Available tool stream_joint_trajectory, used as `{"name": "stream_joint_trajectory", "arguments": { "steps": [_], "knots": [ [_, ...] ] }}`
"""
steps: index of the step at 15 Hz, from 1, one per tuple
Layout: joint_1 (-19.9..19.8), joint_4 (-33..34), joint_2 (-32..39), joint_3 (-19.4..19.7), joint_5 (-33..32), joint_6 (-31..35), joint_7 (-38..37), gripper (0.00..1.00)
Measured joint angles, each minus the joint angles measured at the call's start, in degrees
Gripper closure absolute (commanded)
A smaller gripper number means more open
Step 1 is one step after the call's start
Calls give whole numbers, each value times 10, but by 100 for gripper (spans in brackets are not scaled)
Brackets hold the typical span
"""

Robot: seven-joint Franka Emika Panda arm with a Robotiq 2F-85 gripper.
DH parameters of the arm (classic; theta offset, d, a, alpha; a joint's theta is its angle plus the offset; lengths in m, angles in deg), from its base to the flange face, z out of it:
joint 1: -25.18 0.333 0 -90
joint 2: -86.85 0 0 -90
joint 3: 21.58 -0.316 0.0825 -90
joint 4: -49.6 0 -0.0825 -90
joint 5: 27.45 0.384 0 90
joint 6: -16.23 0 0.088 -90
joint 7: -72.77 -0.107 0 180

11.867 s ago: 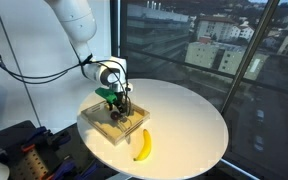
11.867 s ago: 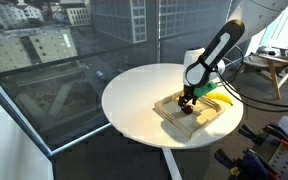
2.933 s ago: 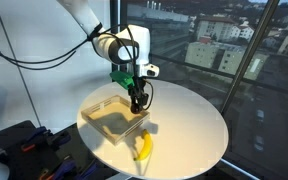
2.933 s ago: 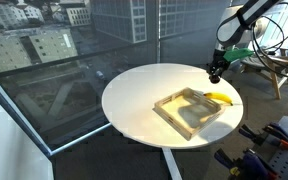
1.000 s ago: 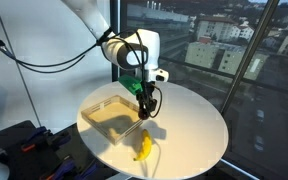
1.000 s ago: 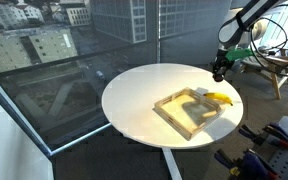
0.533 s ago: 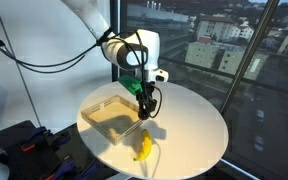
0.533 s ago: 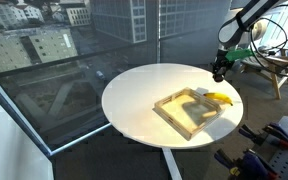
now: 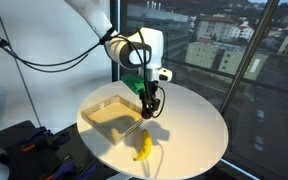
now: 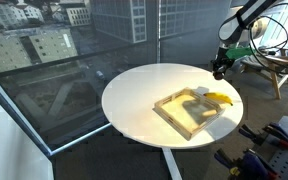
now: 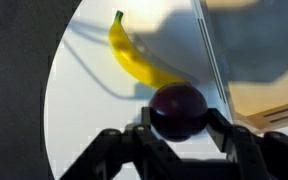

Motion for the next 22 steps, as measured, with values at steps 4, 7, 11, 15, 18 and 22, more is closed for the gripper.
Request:
{"name": "stream_joint_trajectory", "arguments": {
  "steps": [4, 7, 11, 15, 18, 22],
  "knots": [
    [-13, 24, 13, 0, 11, -12, 0, 66],
    [-21, 43, 28, 1, 18, -23, 0, 66],
    [-31, 71, 49, 1, 24, -35, 0, 66],
    [-41, 98, 69, 1, 26, -45, 0, 66],
    [-48, 118, 84, 2, 26, -53, 0, 66],
    [-55, 138, 102, 3, 26, -56, 0, 66]
  ]
}}
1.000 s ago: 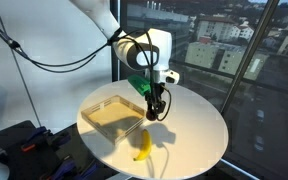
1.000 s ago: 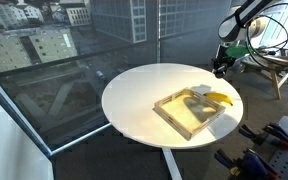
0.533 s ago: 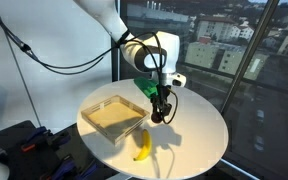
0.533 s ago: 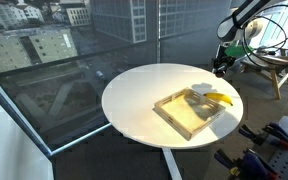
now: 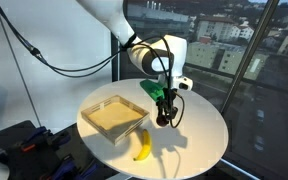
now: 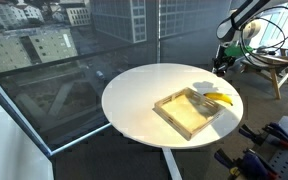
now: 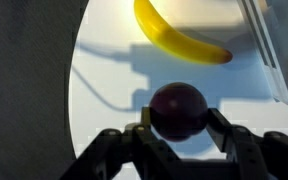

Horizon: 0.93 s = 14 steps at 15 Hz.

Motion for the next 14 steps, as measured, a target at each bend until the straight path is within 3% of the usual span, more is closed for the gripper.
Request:
{"name": "stream_joint_trajectory", "arguments": {
  "steps": [14],
  "knots": [
    [-13, 33, 41, 3, 0, -1, 0, 66]
  ]
}}
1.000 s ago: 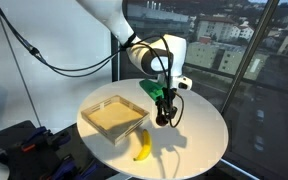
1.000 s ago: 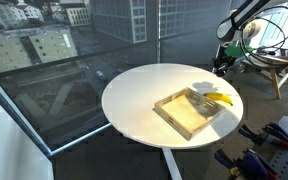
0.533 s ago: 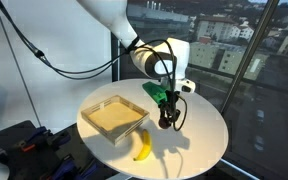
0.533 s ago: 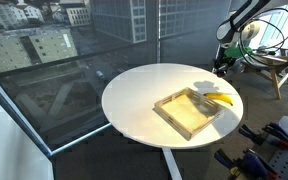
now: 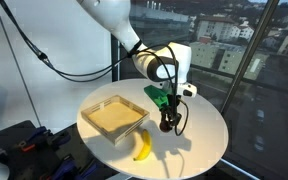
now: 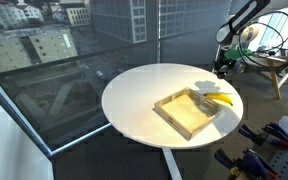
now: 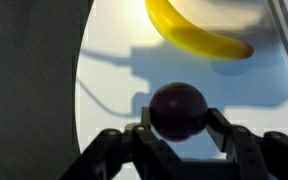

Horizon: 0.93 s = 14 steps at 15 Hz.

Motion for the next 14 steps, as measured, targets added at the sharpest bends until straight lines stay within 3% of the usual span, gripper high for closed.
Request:
{"name": "stream_joint_trajectory", "arguments": {
  "steps": [14],
  "knots": [
    [-7, 19, 43, 0, 8, 29, 0, 66]
  ]
}}
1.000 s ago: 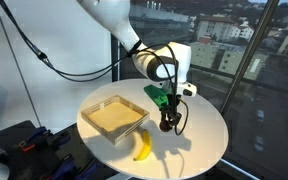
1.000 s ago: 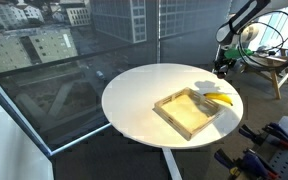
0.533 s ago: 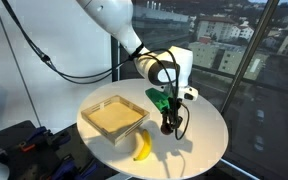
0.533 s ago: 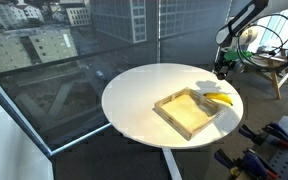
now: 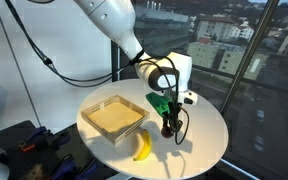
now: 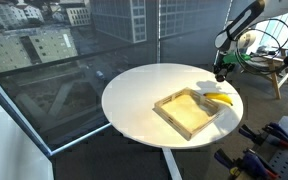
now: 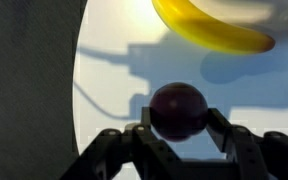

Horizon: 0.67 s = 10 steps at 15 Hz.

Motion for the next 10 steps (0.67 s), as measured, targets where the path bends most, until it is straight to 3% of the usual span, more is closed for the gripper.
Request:
{"name": "stream_joint_trajectory", "arguments": {
  "steps": [10],
  "knots": [
    [0, 1, 23, 0, 0, 17, 0, 66]
  ]
}}
